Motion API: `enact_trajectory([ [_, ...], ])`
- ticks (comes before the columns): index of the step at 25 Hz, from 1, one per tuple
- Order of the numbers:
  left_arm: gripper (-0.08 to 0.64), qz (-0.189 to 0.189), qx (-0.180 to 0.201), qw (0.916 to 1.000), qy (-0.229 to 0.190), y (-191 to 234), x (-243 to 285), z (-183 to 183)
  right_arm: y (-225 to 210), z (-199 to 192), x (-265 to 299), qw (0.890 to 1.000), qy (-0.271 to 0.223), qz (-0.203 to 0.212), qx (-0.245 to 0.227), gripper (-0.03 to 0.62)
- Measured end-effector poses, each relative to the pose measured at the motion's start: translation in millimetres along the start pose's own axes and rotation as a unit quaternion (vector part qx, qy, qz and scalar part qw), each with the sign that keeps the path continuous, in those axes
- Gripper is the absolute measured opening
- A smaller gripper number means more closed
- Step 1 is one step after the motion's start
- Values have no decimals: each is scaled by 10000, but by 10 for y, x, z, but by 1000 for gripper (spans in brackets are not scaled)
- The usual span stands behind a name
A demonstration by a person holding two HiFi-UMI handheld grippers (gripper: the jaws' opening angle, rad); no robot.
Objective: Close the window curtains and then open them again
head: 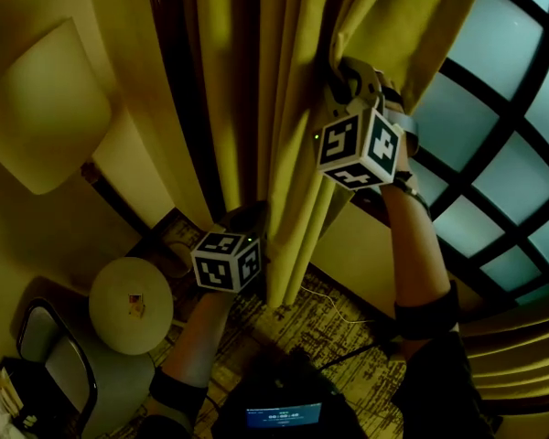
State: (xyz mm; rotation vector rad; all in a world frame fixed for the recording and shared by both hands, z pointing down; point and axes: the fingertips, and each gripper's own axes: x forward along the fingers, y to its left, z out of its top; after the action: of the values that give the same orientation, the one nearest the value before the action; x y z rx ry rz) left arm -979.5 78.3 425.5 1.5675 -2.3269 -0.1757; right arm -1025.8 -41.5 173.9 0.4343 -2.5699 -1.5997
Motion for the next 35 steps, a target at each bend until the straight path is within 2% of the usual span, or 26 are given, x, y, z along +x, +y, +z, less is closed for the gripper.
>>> enact_trajectory([
  [7,1,291,-96,9995,2,157,65,83,100,74,180,9998,-125,168,-65,67],
  [12,1,682,-114,9976,-106,359,22,201,172,185,346,9990,-316,299,-93,69],
  [23,1,1025,-198,9942,-267,502,22,178,205,289,453,9981,-541,259,-156,69],
  [30,1,961,-177,9948,-284,616,52,253,267,369,597,9980,-539,274,-180,69],
  [35,1,808,-143,9965,-179,889,53,265,333,470,820,9990,-408,136,-129,69],
])
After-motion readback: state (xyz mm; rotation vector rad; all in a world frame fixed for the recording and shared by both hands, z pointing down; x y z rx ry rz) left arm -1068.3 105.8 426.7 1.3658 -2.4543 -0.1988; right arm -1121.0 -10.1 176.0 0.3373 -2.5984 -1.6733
